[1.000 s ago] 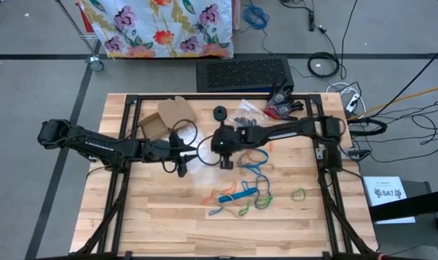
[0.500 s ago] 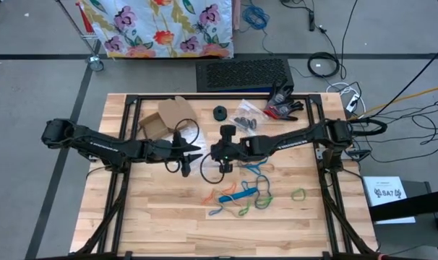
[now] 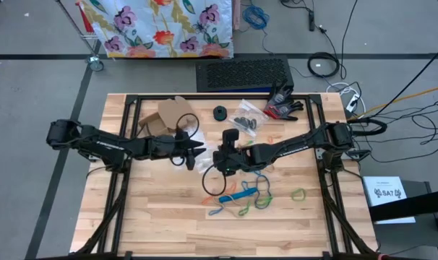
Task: Sort rubber bands
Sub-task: Open the transparent zip bag
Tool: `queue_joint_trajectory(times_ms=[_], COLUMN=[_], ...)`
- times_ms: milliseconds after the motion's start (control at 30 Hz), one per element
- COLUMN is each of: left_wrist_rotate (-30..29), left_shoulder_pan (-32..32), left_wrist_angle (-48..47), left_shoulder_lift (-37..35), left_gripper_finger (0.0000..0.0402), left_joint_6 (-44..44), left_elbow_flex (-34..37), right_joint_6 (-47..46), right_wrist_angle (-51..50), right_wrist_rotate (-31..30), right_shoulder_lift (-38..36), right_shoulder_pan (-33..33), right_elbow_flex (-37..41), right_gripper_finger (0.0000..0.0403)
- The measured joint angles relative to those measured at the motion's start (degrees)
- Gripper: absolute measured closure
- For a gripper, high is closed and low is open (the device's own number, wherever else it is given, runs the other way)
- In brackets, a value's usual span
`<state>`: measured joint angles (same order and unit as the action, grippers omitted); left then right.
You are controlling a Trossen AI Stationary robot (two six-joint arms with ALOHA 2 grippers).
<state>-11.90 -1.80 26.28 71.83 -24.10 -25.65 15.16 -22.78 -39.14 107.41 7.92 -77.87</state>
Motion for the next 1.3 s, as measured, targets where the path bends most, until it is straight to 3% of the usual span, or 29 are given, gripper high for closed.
queue_joint_trajectory(times_ms=[233, 800, 900, 1067, 1167, 1300], left_wrist_rotate=[11.3, 18.8, 19.9, 20.0, 19.4, 18.2], left_shoulder_pan=[-3.9, -4.1, -3.7, -3.4, -3.4, -3.4], left_wrist_angle=[-0.4, -3.5, -3.5, -3.5, -5.1, -9.2], left_shoulder_lift=[1.4, 2.6, 2.6, 2.6, 2.6, 2.6], left_gripper_finger=[0.0261, 0.0264, 0.0291, 0.0387, 0.0394, 0.0398], left_joint_6=[-8.3, -4.0, -4.0, -4.0, -4.0, -3.5], left_elbow_flex=[0.0, 0.0, 0.0, 0.0, 0.0, 0.0], right_joint_6=[1.6, 2.3, 3.0, 3.0, 1.5, -4.4], right_wrist_angle=[2.9, 4.8, 6.0, 7.2, 6.9, 6.2], right_wrist_rotate=[0.1, 0.5, 0.5, 0.5, 3.4, 12.5], right_shoulder_lift=[0.6, 0.6, 0.5, 0.5, 0.5, 0.0], right_shoulder_pan=[1.0, 1.6, 1.5, 1.5, 1.3, 0.0], right_elbow_flex=[-0.1, -0.1, -0.1, -0.1, -0.1, -0.1], right_gripper_finger=[0.0402, 0.0403, 0.0403, 0.0403, 0.0401, 0.0384])
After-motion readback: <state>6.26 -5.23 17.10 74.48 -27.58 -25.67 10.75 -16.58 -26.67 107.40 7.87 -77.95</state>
